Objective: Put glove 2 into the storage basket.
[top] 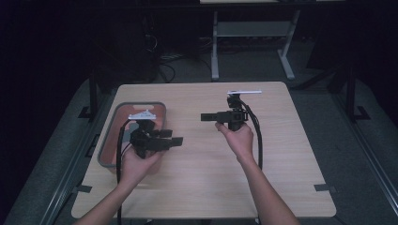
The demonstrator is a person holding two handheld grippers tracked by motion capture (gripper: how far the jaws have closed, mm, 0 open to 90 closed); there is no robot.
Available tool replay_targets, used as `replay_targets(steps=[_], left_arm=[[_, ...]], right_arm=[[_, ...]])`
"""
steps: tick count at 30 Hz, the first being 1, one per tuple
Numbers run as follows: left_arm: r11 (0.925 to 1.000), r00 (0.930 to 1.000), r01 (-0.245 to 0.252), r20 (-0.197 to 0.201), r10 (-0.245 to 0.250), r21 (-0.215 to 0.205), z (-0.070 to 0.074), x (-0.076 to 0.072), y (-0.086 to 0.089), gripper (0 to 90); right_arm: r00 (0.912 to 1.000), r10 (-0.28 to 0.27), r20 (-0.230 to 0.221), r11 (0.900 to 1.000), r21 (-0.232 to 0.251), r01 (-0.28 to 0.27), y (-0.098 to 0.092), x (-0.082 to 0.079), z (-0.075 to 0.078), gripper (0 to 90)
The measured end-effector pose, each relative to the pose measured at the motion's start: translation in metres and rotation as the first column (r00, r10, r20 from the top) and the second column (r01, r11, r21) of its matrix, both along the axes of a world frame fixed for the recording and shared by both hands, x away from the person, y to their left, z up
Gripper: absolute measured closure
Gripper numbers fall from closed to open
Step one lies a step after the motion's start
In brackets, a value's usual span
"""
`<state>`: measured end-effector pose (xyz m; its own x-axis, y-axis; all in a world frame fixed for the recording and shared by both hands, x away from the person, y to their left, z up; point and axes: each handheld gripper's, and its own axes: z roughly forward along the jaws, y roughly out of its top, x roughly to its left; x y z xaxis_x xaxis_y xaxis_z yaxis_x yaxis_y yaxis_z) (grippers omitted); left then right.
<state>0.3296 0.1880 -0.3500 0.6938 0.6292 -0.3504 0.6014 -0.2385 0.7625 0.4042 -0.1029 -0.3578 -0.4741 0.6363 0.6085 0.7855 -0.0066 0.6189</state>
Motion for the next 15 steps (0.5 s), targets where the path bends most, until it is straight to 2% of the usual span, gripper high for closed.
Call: replay_targets(steps=[8, 15], left_arm=[[0.9986, 0.9987, 0.052, -0.001, -0.052, 0.006, -0.008, -0.007, -0.027, 31.2], [0.9963, 0.9964, 0.085, -0.003, -0.085, 0.012, -0.013, -0.011, -0.043, 30.8]], right_arm=[[0.9981, -0.061, -0.013, 0.998, -0.004, 0.061, -0.034, -0.010, -0.007, 38.5], [0.9958, -0.088, -0.024, 0.996, -0.013, 0.088, -0.053, -0.015, -0.013, 37.9]])
